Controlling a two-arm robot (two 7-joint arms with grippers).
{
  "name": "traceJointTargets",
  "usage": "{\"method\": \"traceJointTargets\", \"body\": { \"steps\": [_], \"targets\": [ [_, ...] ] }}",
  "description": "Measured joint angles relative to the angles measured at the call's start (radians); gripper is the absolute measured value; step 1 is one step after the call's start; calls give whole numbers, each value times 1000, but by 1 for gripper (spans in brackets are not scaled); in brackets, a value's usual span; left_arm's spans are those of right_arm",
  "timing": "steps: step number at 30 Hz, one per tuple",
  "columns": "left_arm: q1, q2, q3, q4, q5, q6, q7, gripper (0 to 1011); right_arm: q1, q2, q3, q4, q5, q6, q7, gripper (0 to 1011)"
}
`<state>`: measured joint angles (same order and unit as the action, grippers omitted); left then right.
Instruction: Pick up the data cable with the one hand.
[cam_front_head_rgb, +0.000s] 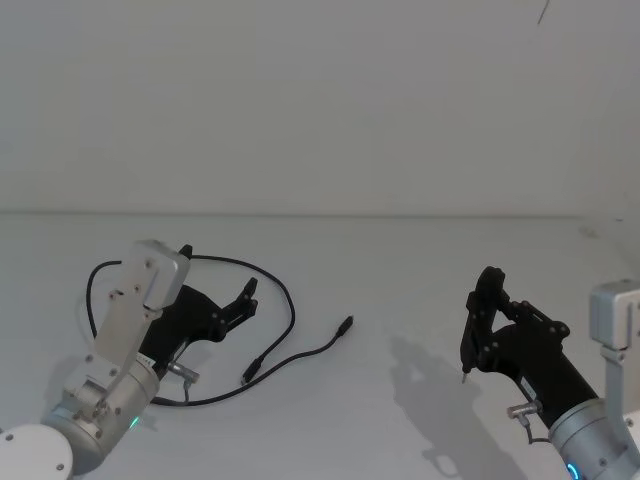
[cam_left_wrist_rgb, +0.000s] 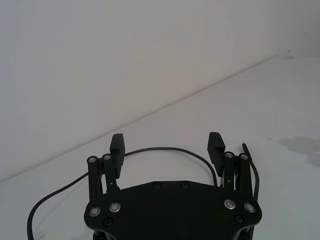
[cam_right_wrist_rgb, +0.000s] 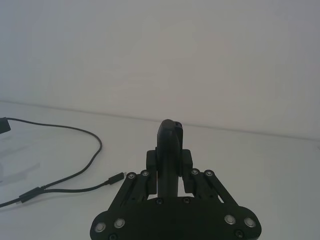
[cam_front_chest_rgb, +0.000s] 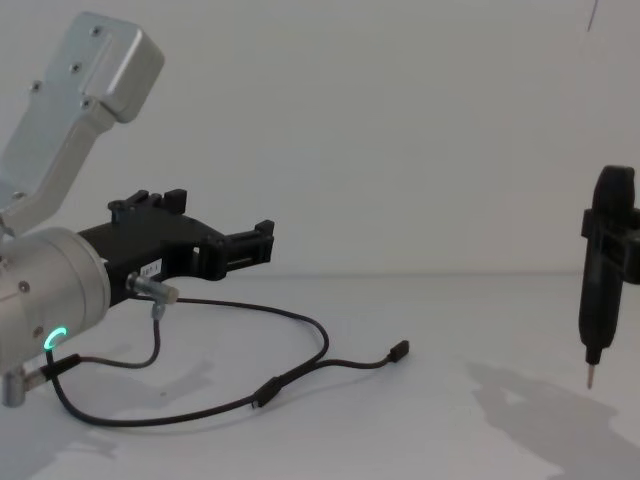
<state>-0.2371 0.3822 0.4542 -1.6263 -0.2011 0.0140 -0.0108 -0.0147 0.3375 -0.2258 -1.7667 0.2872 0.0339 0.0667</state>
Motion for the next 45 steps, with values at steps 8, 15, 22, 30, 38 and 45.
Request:
{"method": "traceJointTargets", "body": {
  "steps": [8, 15, 22, 30, 38, 45],
  "targets": [
    [0, 0, 0, 0, 0, 0, 0, 1001, 0, 0, 0, 0, 0, 0, 0, 279],
    [0, 0, 0, 0, 1, 0, 0, 1001, 0, 0, 0, 0, 0, 0, 0, 279],
    [-1, 1, -1, 2, -2, -5, -12, 1001, 0, 0, 0, 0, 0, 0, 0, 279],
    [-8, 18, -5, 13, -36, -20, -81, 1001, 0, 0, 0, 0, 0, 0, 0, 279],
    [-19, 48, -7, 31, -87, -21, -189, 1001, 0, 0, 0, 0, 0, 0, 0, 279],
    [-36, 85, 1, 61, -137, 0, -317, 1001, 0, 0, 0, 0, 0, 0, 0, 279]
  ]
}}
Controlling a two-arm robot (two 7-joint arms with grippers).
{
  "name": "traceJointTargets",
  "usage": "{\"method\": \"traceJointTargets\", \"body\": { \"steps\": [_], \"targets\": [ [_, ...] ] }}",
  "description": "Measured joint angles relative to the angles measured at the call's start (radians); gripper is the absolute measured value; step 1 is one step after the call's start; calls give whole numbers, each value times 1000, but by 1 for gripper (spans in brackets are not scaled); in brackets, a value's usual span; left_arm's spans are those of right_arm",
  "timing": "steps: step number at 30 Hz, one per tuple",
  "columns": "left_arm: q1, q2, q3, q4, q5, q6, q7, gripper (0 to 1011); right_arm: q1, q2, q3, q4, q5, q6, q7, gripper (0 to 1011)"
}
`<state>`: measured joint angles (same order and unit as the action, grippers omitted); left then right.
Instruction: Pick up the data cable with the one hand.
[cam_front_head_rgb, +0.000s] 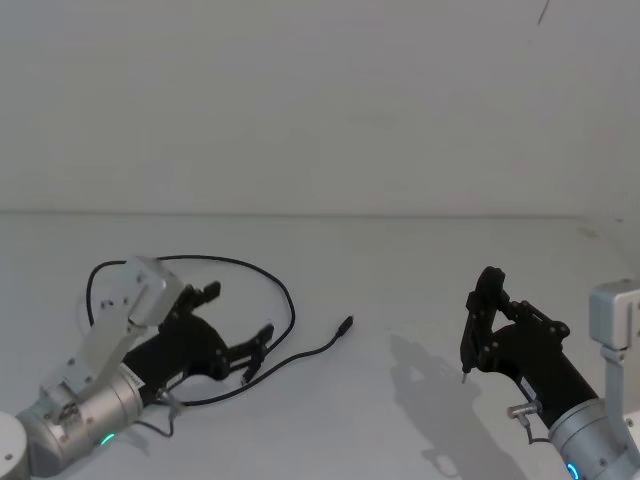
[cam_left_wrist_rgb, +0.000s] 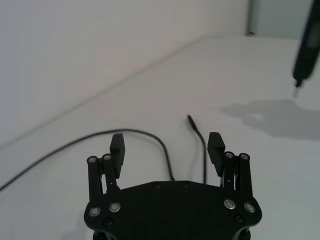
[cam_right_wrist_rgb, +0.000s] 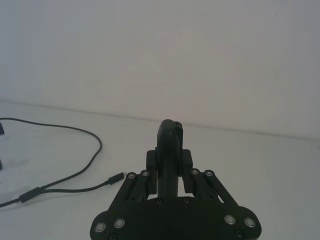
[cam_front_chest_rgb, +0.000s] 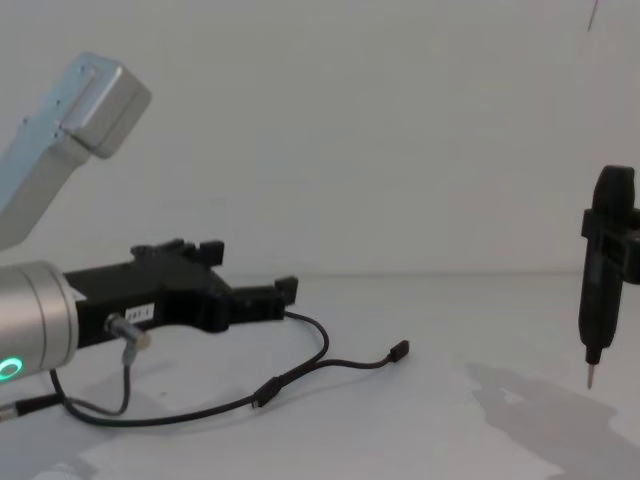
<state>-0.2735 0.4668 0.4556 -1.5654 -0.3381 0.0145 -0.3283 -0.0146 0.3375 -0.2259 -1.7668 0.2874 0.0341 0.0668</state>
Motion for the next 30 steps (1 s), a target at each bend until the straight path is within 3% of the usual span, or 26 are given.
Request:
{"method": "traceJointTargets", "body": {
  "steps": [13, 23, 30],
  "targets": [
    [-63, 28, 53, 93, -52, 41, -205, 1001, 0, 0, 0, 0, 0, 0, 0, 279],
    [-99, 9, 78, 153, -64, 43, -256, 1001, 0, 0, 0, 0, 0, 0, 0, 279],
    [-119, -15, 87, 190, -63, 32, -257, 864, 0, 0, 0, 0, 0, 0, 0, 279]
  ]
}}
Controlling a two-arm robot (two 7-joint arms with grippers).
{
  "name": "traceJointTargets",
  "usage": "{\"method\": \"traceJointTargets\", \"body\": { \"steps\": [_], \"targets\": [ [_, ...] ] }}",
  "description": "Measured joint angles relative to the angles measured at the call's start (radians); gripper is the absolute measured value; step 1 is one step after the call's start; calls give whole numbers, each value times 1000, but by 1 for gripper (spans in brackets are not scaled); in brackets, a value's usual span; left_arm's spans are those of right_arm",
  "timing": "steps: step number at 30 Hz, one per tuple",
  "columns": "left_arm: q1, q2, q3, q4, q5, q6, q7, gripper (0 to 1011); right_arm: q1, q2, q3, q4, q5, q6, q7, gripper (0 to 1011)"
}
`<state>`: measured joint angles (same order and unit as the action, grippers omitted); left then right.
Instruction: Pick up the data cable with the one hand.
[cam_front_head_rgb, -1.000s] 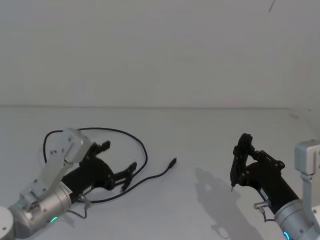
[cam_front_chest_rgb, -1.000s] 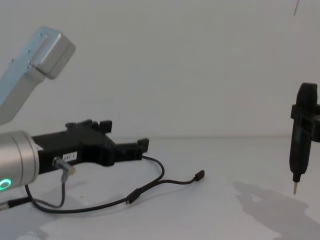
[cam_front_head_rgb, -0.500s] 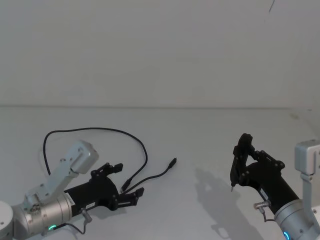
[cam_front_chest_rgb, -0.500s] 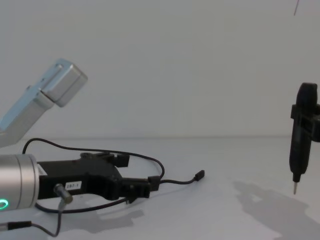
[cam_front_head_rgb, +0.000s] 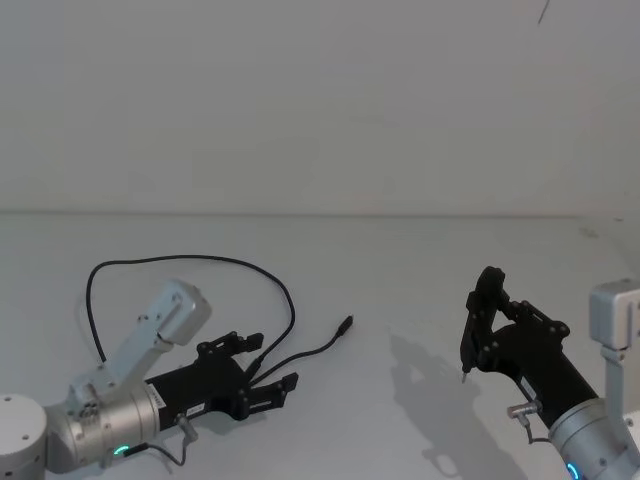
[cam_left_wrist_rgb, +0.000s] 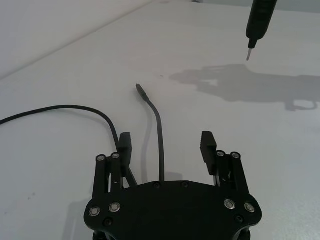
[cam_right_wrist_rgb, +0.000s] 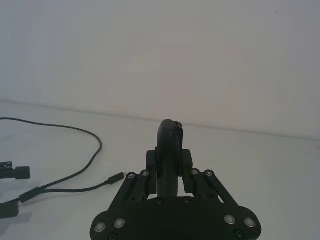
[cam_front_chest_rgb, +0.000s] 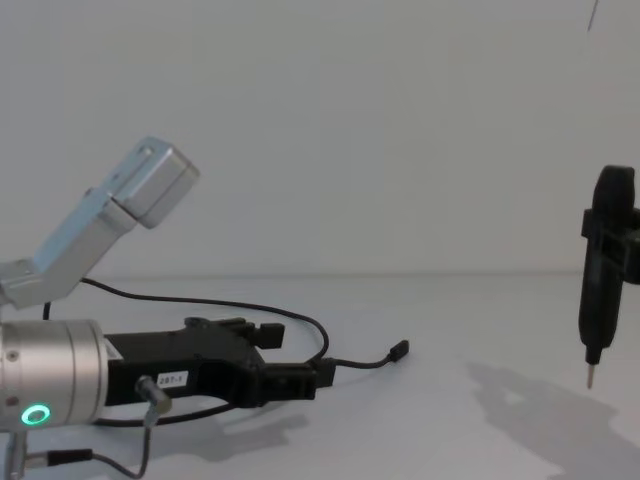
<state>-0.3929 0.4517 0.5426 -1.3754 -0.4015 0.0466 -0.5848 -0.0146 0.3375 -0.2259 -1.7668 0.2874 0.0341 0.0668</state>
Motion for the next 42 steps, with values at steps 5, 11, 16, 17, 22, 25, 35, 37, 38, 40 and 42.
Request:
{"method": "traceJointTargets", "body": {
  "steps": [5, 11, 16, 17, 22, 25, 35, 37, 38, 40, 42],
  "targets": [
    [-14, -17, 8, 27, 11, -3, 3, 738, 0, 0, 0, 0, 0, 0, 0, 279],
    [-30, -32, 24, 58, 29, -2, 0, 539, 0, 0, 0, 0, 0, 0, 0, 279],
    [-45, -44, 39, 89, 48, -2, -11, 371, 0, 0, 0, 0, 0, 0, 0, 279],
    [-48, -47, 41, 95, 50, -2, -12, 336, 0, 0, 0, 0, 0, 0, 0, 279],
    [-61, -59, 48, 121, 64, -3, -14, 196, 0, 0, 0, 0, 0, 0, 0, 279],
    [-68, -69, 48, 138, 70, -8, -12, 98, 0, 0, 0, 0, 0, 0, 0, 279],
    [-91, -96, 18, 166, 78, -27, 25, 44, 0, 0, 0, 0, 0, 0, 0, 279],
    [-93, -97, 13, 164, 77, -29, 27, 44, 0, 0, 0, 0, 0, 0, 0, 279],
    [-93, -97, 8, 160, 76, -31, 28, 44, 0, 0, 0, 0, 0, 0, 0, 279],
    [-93, -96, 2, 152, 73, -32, 28, 44, 0, 0, 0, 0, 0, 0, 0, 279],
    [-90, -90, -5, 136, 66, -32, 24, 44, 0, 0, 0, 0, 0, 0, 0, 279]
  ]
}}
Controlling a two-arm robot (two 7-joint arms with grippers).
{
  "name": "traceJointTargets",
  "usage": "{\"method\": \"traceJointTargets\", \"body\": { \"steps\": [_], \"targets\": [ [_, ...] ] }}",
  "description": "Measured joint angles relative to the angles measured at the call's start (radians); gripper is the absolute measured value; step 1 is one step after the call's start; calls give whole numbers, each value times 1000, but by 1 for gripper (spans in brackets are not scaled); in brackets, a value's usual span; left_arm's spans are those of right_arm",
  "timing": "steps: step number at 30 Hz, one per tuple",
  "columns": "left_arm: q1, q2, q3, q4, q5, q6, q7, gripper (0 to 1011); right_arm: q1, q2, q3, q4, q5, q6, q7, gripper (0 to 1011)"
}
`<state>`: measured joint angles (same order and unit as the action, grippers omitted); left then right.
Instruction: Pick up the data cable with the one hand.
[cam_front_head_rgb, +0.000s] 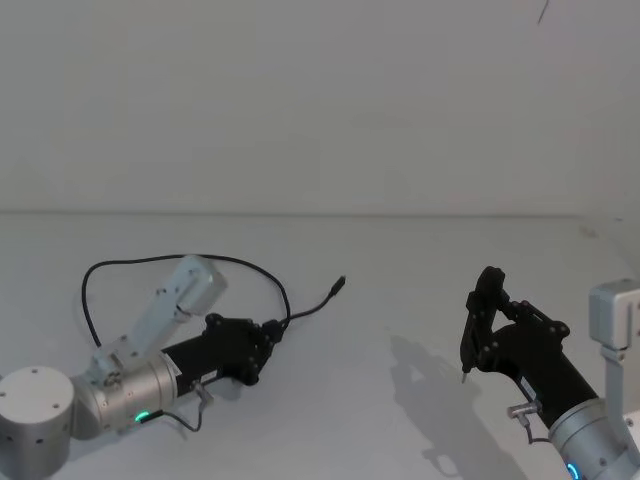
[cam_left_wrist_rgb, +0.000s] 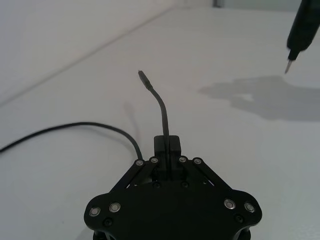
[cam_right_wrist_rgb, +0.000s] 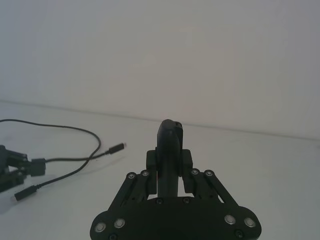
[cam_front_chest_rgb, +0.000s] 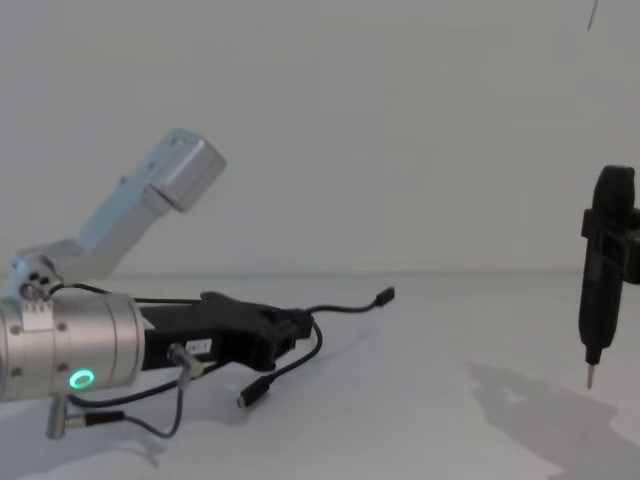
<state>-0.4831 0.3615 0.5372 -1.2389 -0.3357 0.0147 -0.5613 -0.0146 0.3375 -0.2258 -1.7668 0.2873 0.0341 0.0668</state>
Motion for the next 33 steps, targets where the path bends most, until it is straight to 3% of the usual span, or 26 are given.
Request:
{"method": "traceJointTargets", "body": {
  "steps": [7, 21, 33],
  "targets": [
    [21, 33, -21, -60, -28, 2, -29, 44, 0, 0, 0, 0, 0, 0, 0, 279],
    [82, 146, -44, -215, -107, 37, -143, 44, 0, 0, 0, 0, 0, 0, 0, 279],
    [107, 200, -50, -287, -142, 54, -192, 44, 0, -4, 0, -3, 0, -3, 0, 279]
  ]
}}
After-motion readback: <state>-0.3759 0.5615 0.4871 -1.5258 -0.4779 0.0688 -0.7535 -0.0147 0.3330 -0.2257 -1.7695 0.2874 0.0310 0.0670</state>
